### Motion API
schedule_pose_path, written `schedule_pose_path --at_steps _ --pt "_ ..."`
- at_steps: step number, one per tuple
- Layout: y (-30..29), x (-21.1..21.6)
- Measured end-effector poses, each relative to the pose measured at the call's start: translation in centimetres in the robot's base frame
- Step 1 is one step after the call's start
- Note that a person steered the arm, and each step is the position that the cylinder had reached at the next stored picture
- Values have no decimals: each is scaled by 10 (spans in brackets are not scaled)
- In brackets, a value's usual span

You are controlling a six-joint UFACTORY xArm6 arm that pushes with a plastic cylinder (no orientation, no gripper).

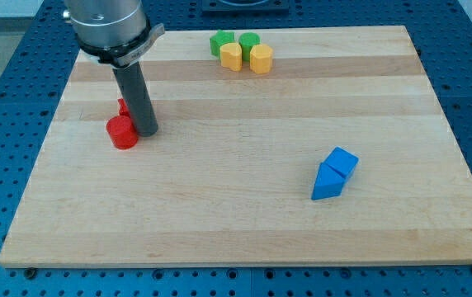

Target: Slide the red circle to the bottom left of the red star

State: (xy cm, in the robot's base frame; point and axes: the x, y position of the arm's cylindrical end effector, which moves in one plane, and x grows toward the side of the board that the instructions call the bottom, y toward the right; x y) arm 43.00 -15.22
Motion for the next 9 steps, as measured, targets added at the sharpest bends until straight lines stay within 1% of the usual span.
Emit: schedule_pose_path --at_steps 2,3,5,7,9 --pt "0 42" --pt "-5 46" --pt "-21 38" --pt "-43 20" --pt "-41 20"
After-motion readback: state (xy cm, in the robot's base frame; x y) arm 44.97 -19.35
